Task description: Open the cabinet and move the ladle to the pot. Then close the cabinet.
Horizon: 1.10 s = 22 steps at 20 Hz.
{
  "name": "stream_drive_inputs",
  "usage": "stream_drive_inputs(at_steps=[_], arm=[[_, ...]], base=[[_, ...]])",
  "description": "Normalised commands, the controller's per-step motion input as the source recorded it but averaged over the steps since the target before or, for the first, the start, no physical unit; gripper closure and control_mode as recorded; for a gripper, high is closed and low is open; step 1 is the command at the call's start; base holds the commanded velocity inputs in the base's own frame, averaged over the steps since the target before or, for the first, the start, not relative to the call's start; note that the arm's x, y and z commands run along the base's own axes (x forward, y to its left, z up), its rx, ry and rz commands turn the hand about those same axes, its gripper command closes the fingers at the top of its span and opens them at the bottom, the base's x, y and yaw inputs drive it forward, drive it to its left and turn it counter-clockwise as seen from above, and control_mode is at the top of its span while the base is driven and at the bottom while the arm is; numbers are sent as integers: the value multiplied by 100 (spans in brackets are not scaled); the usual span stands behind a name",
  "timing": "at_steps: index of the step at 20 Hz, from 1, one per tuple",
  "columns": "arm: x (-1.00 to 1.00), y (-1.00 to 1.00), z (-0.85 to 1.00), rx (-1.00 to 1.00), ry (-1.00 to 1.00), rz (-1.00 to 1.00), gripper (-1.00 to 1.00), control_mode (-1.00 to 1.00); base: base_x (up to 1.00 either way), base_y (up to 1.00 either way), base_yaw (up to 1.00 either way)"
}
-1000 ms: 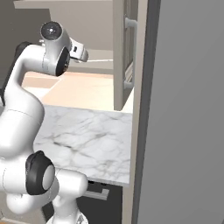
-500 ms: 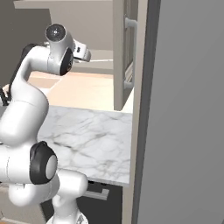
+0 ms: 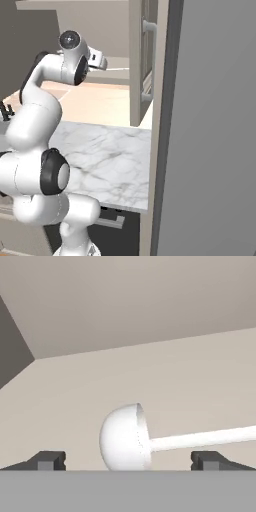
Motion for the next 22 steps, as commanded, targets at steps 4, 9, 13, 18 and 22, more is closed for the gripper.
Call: stream_drive_inputs(at_steps=[4, 9, 13, 18, 22], arm=[[23, 0, -6, -1, 0, 0, -100, -100], [29, 0, -16, -1, 1, 0, -100, -100], [33, 0, -19, -1, 2, 0, -100, -100], [32, 0, -19, -1, 2, 0, 100, -100], [6, 0, -16, -1, 1, 0, 100, -100]], base=[[0, 0, 0], [0, 0, 0], [0, 0, 0], [0, 0, 0], [0, 0, 0]])
